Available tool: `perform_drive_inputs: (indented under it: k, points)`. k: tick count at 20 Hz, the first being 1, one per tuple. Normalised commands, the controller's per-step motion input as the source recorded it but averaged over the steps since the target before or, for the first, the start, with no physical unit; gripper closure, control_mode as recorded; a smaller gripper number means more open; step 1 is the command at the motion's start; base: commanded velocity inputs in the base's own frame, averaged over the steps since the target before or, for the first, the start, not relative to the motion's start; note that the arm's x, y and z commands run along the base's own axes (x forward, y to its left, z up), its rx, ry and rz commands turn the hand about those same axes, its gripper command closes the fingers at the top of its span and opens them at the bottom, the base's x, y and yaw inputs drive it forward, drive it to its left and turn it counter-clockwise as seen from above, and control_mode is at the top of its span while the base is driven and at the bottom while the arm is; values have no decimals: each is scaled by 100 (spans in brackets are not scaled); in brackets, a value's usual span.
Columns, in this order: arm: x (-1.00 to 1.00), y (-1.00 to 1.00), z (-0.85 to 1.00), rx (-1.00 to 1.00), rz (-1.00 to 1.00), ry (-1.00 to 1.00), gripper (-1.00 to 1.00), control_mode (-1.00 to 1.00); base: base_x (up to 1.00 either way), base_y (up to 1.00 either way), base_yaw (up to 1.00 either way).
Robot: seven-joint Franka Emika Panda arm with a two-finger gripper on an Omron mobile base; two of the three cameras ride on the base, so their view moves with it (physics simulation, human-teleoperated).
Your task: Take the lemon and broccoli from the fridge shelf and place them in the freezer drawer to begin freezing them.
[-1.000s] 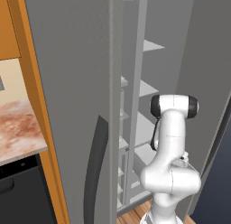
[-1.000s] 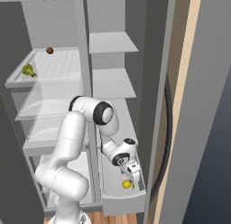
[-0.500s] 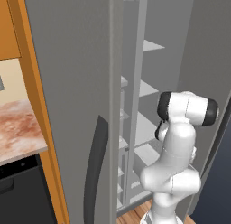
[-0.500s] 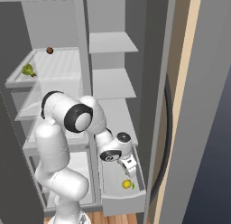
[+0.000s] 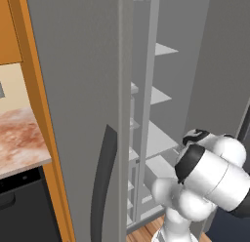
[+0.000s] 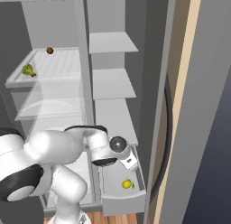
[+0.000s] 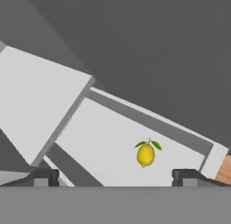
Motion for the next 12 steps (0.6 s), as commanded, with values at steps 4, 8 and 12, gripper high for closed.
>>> perform_drive_inputs:
  k: [4,8,12]
  points:
    - [-53,30,100,-12,16,-17,-100,-100,0,0,0]
    - [-43,44,100,-13,19,-6,-100,-100,0,0,0]
    - [-4,78,90,-22,16,17,-100,-100,0,0,0]
